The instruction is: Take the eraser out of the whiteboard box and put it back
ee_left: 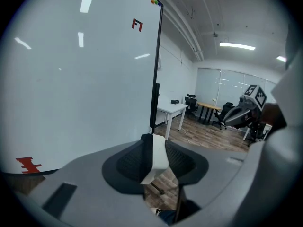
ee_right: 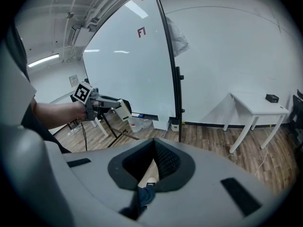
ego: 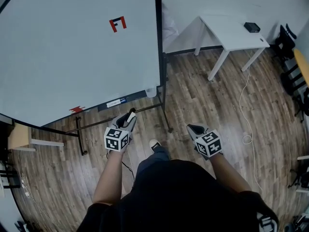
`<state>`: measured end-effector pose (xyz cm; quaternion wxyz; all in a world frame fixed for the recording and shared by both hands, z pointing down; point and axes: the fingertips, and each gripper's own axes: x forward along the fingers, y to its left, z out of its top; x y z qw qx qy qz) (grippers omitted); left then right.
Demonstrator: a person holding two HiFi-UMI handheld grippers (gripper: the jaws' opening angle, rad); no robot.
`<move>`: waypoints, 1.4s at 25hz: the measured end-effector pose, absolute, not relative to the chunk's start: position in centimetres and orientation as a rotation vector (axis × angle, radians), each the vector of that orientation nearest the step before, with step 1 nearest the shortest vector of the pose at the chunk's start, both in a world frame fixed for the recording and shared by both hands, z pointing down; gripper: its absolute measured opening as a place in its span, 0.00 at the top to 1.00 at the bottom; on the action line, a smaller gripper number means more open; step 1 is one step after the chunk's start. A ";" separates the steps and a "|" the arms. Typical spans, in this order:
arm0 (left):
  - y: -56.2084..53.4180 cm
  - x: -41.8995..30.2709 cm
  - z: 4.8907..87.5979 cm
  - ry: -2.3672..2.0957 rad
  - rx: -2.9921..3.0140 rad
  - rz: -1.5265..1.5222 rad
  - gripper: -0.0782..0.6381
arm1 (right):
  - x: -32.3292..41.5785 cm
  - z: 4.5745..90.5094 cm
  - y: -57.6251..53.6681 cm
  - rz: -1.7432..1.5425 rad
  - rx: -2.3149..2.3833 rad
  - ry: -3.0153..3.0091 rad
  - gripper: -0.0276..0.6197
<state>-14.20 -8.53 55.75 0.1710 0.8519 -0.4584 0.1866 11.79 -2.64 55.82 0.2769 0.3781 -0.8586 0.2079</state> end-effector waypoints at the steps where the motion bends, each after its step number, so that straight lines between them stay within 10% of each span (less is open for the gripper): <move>1: -8.9 -14.1 55.7 -1.299 2.421 0.528 0.68 | 11.8 55.9 -2.9 0.560 1.015 -2.307 0.96; 35: -20.5 -9.8 53.3 -1.196 2.530 0.480 0.68 | 10.1 58.6 -7.1 0.613 0.947 -2.280 0.96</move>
